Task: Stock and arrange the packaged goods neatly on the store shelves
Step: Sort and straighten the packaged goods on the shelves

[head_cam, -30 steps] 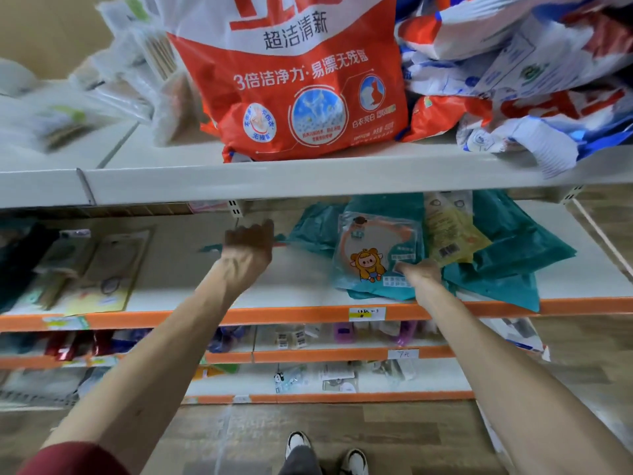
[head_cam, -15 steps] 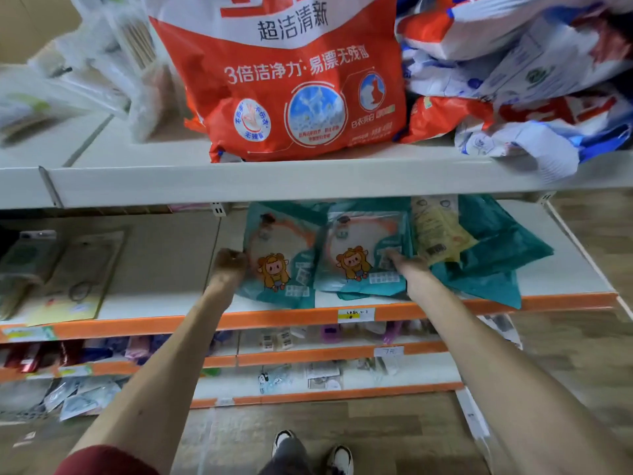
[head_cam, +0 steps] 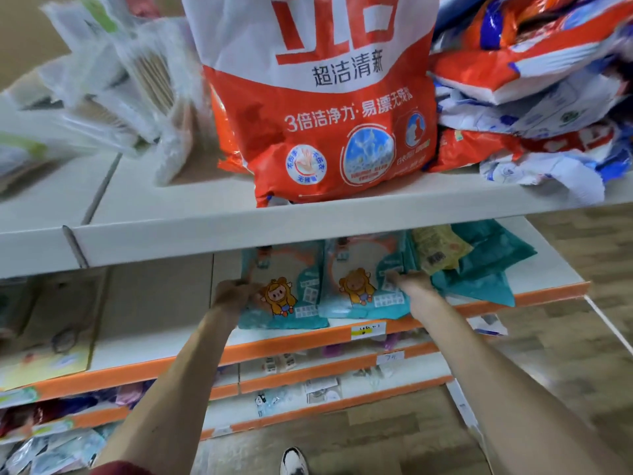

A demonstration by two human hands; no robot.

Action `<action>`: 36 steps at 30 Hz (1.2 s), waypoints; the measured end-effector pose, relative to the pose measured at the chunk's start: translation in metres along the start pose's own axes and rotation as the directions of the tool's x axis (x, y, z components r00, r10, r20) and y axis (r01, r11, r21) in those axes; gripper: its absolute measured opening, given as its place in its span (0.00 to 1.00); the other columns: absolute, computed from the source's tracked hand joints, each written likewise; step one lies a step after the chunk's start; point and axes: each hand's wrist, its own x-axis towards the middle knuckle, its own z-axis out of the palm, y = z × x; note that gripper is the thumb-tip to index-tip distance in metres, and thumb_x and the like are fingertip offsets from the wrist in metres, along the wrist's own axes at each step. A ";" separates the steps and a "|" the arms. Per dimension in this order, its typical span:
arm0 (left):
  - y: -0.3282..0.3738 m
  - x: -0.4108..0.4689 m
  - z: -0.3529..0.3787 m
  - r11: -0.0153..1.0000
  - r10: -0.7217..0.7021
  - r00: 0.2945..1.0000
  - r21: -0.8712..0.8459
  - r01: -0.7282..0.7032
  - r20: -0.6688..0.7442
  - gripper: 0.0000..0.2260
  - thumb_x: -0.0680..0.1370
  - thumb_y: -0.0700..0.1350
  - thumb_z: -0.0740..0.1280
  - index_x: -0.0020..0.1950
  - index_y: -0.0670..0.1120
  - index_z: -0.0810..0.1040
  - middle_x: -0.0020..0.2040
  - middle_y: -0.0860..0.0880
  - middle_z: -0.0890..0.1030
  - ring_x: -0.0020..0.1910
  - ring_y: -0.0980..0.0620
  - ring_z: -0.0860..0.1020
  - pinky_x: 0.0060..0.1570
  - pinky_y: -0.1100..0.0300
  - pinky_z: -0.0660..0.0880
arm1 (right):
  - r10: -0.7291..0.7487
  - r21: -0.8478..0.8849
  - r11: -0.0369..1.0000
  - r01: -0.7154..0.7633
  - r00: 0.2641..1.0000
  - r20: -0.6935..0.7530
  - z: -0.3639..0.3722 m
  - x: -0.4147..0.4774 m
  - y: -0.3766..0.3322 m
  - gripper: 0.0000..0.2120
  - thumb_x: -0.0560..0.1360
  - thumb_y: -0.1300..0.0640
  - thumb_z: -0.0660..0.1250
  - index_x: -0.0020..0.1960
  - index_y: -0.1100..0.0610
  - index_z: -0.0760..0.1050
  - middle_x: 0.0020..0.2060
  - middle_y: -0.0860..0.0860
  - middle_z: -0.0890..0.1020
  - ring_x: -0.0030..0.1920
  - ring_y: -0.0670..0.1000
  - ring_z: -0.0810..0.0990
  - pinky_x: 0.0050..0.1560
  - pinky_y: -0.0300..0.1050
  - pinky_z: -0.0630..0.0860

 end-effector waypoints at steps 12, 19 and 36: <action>0.011 -0.048 -0.033 0.980 0.118 0.988 -0.148 -0.131 -0.096 0.03 0.73 0.35 0.73 0.43 0.37 0.80 0.23 0.49 0.79 0.23 0.52 0.77 0.35 0.54 0.78 | -0.207 -0.083 0.976 0.200 0.975 -0.082 -0.003 -0.075 -0.030 0.22 0.71 0.60 0.73 0.62 0.65 0.74 0.58 0.58 0.80 0.56 0.59 0.79 0.60 0.56 0.77; -0.036 -0.111 -0.081 0.981 0.121 0.980 -0.133 -0.143 -0.158 0.09 0.73 0.40 0.74 0.38 0.40 0.76 0.34 0.45 0.78 0.33 0.47 0.77 0.36 0.59 0.79 | -0.241 -0.015 0.971 0.240 0.968 -0.070 0.002 -0.150 0.011 0.13 0.75 0.59 0.71 0.57 0.63 0.75 0.58 0.58 0.79 0.56 0.59 0.80 0.58 0.54 0.77; -0.180 -0.241 -0.319 0.965 0.049 0.907 -0.213 -0.151 -0.418 0.08 0.76 0.39 0.71 0.48 0.34 0.80 0.39 0.40 0.81 0.34 0.44 0.79 0.33 0.55 0.81 | -0.204 0.050 0.979 0.197 0.945 0.255 0.142 -0.324 0.124 0.03 0.76 0.61 0.70 0.49 0.58 0.78 0.41 0.54 0.83 0.39 0.54 0.83 0.37 0.44 0.78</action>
